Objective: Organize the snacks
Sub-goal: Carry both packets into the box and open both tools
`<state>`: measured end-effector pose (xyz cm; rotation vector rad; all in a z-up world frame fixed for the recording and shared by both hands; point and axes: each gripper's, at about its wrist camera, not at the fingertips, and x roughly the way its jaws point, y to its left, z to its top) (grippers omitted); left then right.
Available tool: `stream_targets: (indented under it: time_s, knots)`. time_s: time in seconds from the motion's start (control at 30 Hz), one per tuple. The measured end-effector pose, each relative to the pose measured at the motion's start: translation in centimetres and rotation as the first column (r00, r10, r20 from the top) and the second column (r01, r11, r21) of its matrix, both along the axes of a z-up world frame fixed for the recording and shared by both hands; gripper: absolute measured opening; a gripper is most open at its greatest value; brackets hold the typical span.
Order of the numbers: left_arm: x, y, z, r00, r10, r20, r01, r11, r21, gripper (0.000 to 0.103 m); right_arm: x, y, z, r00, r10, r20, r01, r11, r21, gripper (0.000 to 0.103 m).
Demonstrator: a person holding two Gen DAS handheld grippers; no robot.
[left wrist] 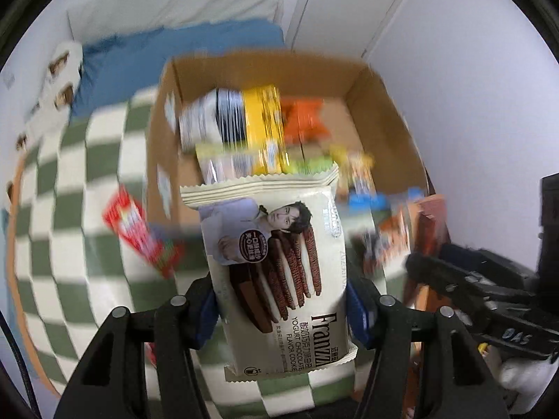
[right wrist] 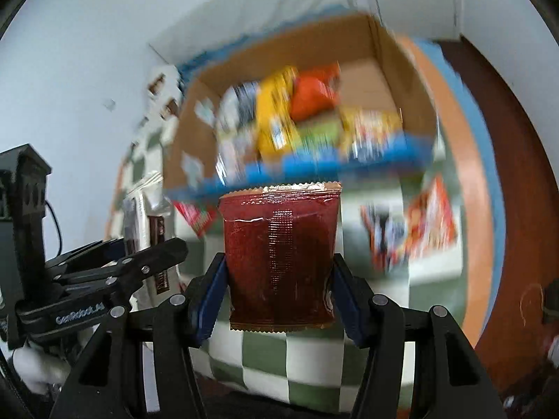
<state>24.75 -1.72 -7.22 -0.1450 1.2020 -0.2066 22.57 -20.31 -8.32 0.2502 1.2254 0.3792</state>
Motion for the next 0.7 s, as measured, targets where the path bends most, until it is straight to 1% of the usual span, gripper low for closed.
stream_targets:
  time_s: [0.07,0.13,0.23,0.3,0.4,0.47,0.57,0.7]
  knots:
    - [2.0,0.2,0.2,1.0,-0.002,0.017,0.001,0.999,0.045,0.058,2.6,0.4,1.8,0.999,0.006,0.048,-0.005,1.0,-0.022,0.06]
    - [4.8,0.9,0.0,1.0,0.002,0.004,-0.002,0.995,0.095,0.058,5.8,0.2,2.9,0.996,0.009,0.089,-0.003,0.998,-0.067,0.06]
    - [8.6,2.2,-1.6,0.999,0.015,-0.042,-0.009,0.988,0.152,0.058,10.2,0.6,2.8,0.995,0.011,0.095,0.0,0.994,-0.112,0.06]
    - [10.5,3.0,-3.2,0.996,0.032,-0.082,-0.018,0.985,0.171,0.058,13.7,0.8,2.3,0.995,0.024,0.093,-0.008,0.984,-0.175,0.06]
    - [12.5,3.6,-5.6,0.989,0.047,-0.141,-0.019,0.98,0.196,0.058,18.1,0.8,1.2,0.998,0.025,0.06,-0.011,0.975,-0.222,0.06]
    - [12.8,3.8,-6.7,0.986,0.052,-0.161,-0.015,0.975,0.22,0.058,20.4,0.8,0.2,0.999,0.019,0.034,-0.01,0.97,-0.245,0.06]
    - [13.6,4.3,-8.2,0.979,0.061,-0.195,-0.013,0.971,0.237,0.058,23.0,0.8,-1.1,1.0,0.018,0.011,-0.015,0.962,-0.272,0.06]
    - [14.3,5.0,-9.7,0.967,0.08,-0.242,-0.024,0.974,0.224,0.06,25.2,1.0,-3.0,1.0,0.014,-0.019,-0.019,0.958,-0.287,0.06]
